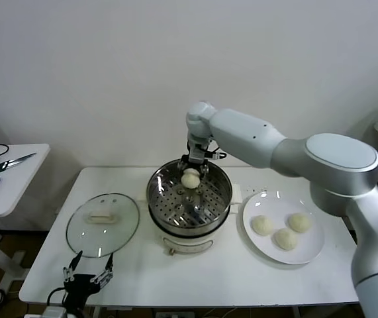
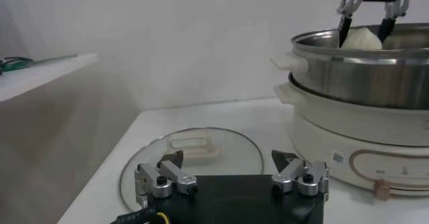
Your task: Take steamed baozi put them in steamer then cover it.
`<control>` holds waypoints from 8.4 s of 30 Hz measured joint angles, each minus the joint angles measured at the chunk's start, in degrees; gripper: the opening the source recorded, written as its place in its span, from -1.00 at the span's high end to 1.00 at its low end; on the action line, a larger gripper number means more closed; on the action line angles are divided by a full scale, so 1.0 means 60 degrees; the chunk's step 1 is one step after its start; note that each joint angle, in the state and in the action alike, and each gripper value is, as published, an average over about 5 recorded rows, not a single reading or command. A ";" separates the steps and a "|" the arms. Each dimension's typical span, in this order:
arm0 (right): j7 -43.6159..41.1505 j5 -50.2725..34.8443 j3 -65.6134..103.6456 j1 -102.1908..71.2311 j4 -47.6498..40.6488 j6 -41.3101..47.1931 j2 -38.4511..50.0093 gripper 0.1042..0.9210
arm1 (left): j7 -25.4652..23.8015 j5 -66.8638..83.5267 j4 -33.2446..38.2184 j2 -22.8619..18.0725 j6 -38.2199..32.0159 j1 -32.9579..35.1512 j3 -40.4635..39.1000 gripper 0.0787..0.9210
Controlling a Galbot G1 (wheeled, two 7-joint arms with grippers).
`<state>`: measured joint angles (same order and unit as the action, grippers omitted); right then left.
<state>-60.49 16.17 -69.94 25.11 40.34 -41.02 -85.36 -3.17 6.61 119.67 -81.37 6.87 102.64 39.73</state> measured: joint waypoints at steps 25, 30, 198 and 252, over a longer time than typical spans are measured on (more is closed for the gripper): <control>-0.1197 -0.5306 -0.2637 0.2904 0.1606 0.1638 0.1904 -0.76 | 0.0002 -0.0206 0.0158 -0.0178 0.0082 0.0101 -0.0051 -0.77; -0.1376 -0.7068 -0.4108 0.3993 0.2712 0.3145 0.3302 -0.76 | 0.0001 -0.0212 0.0144 -0.0178 0.0102 0.0050 -0.0067 -0.77; 0.1067 -0.6539 -0.3890 0.1855 0.7253 0.9654 0.8809 -0.76 | 0.0136 -0.0418 0.0749 -0.0363 0.0110 0.0264 0.0078 -0.77; 0.0321 -0.5287 -0.3298 0.4441 0.6567 0.6135 0.5932 -0.41 | 0.0133 -0.0676 0.0775 -0.0460 0.0163 0.0350 0.0036 -0.77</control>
<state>-58.56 -15.55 -89.73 51.76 79.74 -4.21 -49.77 -2.37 2.55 124.33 -84.13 7.85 104.74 39.94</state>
